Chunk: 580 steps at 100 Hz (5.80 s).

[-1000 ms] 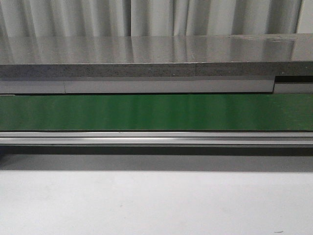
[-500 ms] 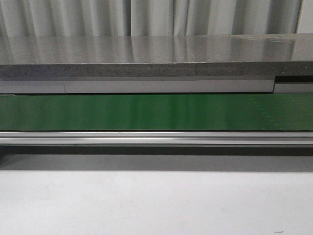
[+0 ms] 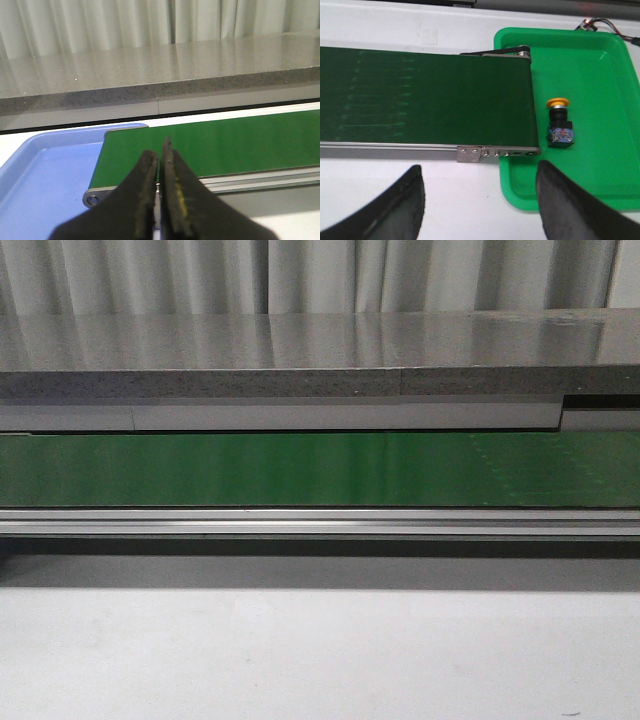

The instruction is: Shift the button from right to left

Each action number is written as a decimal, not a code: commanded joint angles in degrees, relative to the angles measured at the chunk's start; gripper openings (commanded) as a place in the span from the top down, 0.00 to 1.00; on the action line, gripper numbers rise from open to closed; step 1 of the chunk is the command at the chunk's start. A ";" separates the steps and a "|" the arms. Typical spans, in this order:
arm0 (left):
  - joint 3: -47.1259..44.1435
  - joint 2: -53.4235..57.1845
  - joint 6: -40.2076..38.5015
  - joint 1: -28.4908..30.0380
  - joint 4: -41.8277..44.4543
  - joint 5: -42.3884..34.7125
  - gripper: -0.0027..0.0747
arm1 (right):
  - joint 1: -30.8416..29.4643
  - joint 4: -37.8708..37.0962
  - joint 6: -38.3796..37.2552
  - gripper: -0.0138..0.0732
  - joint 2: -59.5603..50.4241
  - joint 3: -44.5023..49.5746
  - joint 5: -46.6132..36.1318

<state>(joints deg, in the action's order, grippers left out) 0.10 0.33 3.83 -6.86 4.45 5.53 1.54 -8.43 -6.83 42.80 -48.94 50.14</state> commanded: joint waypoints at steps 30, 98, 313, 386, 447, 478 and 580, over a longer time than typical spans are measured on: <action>-2.26 2.00 -0.20 -0.29 -0.47 -4.63 0.96 | -8.29 -3.98 0.25 0.35 11.70 -11.30 -4.52; -2.26 2.00 -0.20 -0.29 -0.47 -4.63 0.96 | -28.61 8.87 12.74 0.29 41.66 -17.36 -10.57; -2.26 2.00 -0.20 -0.29 -0.47 -4.63 0.96 | -31.05 15.70 26.39 0.65 57.67 -20.97 -18.43; -2.26 2.00 -0.20 -0.29 -0.47 -4.63 0.96 | -18.54 22.82 26.39 0.65 50.07 -23.01 -10.68; -2.26 2.00 -0.20 -0.29 -0.47 -4.63 0.96 | -18.41 23.12 26.39 0.47 52.44 -23.01 -7.34; -2.26 2.00 -0.20 -0.29 -0.47 -4.63 0.96 | -18.41 23.17 26.39 0.29 52.36 -23.01 -7.40; -2.26 2.00 -0.20 -0.29 -0.47 -4.63 0.96 | -12.51 23.24 28.96 0.29 -1.68 8.53 -35.40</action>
<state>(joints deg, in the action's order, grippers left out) 0.10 0.33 3.83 -6.86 4.45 5.53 -11.09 14.24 21.42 46.19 -42.99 20.25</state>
